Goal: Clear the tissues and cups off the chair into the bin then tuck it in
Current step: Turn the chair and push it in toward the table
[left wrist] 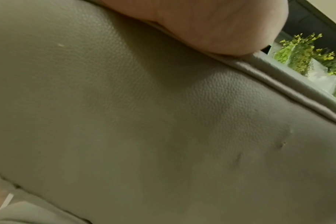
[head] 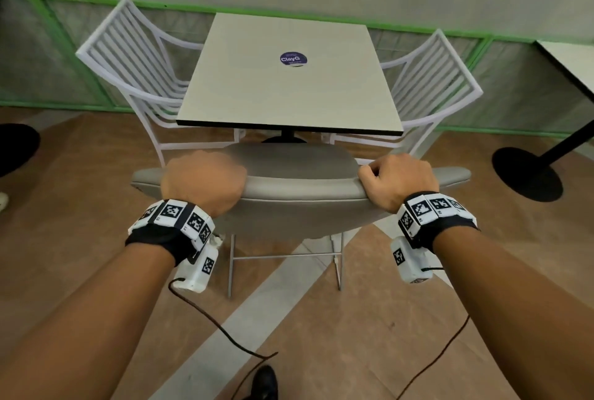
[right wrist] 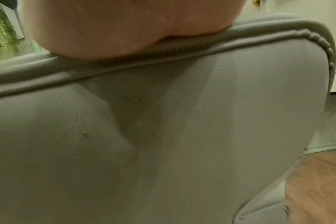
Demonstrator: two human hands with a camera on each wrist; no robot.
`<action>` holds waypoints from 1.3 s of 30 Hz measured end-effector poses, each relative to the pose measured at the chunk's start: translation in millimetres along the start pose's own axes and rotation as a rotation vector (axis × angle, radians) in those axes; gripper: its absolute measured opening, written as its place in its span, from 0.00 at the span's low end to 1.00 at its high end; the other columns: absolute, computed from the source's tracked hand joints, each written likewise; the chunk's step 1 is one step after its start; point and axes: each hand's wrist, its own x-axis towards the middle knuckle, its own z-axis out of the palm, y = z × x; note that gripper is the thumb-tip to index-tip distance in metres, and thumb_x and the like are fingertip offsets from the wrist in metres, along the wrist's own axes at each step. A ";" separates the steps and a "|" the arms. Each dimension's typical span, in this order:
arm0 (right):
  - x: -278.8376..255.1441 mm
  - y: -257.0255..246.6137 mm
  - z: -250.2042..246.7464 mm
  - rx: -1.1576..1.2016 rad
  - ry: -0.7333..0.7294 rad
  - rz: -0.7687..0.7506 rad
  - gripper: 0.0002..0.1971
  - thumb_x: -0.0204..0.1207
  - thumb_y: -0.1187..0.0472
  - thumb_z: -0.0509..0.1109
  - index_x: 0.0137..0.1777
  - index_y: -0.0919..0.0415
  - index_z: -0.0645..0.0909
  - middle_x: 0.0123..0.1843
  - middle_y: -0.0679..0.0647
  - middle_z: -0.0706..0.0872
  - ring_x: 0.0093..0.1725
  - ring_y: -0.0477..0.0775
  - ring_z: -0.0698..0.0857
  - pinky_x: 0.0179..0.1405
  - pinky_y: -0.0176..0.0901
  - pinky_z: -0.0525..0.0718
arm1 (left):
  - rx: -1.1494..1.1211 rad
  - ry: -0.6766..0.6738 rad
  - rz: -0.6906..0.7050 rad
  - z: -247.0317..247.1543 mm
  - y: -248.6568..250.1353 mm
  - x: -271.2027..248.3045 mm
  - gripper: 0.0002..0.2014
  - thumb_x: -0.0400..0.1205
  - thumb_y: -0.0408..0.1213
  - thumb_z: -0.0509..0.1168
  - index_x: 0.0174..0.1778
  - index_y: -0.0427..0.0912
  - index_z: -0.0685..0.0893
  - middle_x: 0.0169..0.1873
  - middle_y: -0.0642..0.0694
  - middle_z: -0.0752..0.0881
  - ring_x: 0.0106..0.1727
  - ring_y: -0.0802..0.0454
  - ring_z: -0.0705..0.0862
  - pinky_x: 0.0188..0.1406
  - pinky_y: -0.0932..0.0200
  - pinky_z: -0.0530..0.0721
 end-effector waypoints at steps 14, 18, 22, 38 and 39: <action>45.0 -18.8 3.8 0.032 0.017 0.023 0.28 0.74 0.40 0.51 0.24 0.58 0.78 0.21 0.52 0.77 0.24 0.56 0.76 0.30 0.44 0.79 | -0.020 0.053 0.021 9.4 -24.8 63.4 0.19 0.73 0.47 0.49 0.28 0.44 0.81 0.23 0.44 0.80 0.27 0.40 0.76 0.30 0.55 0.72; 41.0 -19.9 5.8 0.038 0.027 0.031 0.27 0.73 0.40 0.51 0.24 0.58 0.77 0.20 0.53 0.77 0.24 0.57 0.77 0.28 0.44 0.77 | -0.031 0.068 0.017 12.5 -25.8 58.4 0.18 0.73 0.47 0.49 0.27 0.43 0.80 0.22 0.45 0.78 0.26 0.40 0.74 0.29 0.55 0.69; 35.6 -21.3 5.4 0.055 0.027 0.050 0.26 0.72 0.41 0.51 0.24 0.59 0.77 0.20 0.53 0.77 0.24 0.57 0.77 0.28 0.43 0.78 | -0.039 0.074 0.002 13.9 -25.4 53.2 0.19 0.73 0.47 0.49 0.26 0.43 0.79 0.22 0.45 0.78 0.26 0.40 0.74 0.30 0.55 0.68; 16.5 -21.2 9.4 0.176 -0.020 -0.013 0.21 0.77 0.41 0.52 0.37 0.50 0.81 0.36 0.49 0.85 0.41 0.57 0.84 0.38 0.46 0.79 | -0.118 0.189 -0.089 18.4 -11.9 6.8 0.18 0.83 0.43 0.49 0.45 0.39 0.81 0.43 0.36 0.86 0.49 0.37 0.81 0.62 0.41 0.75; 11.6 -20.2 10.9 0.224 0.020 -0.053 0.19 0.78 0.42 0.54 0.42 0.49 0.84 0.44 0.49 0.87 0.48 0.57 0.84 0.44 0.48 0.81 | -0.121 0.190 -0.090 20.9 -8.7 -5.4 0.18 0.85 0.44 0.49 0.53 0.39 0.81 0.53 0.37 0.85 0.58 0.37 0.79 0.71 0.39 0.71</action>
